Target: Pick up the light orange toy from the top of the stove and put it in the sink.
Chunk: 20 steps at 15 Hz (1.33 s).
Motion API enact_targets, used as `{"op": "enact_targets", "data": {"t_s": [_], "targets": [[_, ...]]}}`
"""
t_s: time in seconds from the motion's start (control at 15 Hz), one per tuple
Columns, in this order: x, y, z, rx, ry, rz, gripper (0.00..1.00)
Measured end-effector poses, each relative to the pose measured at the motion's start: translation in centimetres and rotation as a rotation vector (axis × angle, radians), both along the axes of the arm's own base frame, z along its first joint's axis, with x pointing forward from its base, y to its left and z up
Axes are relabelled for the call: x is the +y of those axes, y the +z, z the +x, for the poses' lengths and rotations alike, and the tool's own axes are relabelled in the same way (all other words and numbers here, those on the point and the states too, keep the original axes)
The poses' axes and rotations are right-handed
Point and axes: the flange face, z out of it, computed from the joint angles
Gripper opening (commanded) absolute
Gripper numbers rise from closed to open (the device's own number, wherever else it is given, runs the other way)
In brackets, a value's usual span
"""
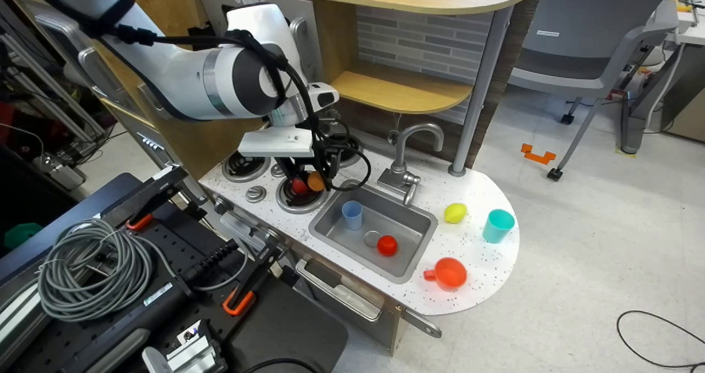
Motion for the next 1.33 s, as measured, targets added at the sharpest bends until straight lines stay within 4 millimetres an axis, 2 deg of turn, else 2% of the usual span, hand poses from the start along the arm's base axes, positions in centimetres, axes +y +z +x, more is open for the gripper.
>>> {"op": "enact_targets", "data": {"t_s": [0.2, 0.6, 0.8, 1.13, 1.33], "targets": [[-2.9, 0.1, -0.1, 0.014, -0.068, -0.008, 0.2], [-6.2, -0.3, -1.0, 0.04, -0.212, 0.007, 0.2], [-8.5, -1.1, -1.7, 0.046, -0.308, 0.017, 0.2], [-12.4, -4.5, -3.1, 0.068, -0.483, 0.002, 0.2], [-13.3, -6.8, -2.9, 0.065, -0.544, -0.036, 0.2]]}}
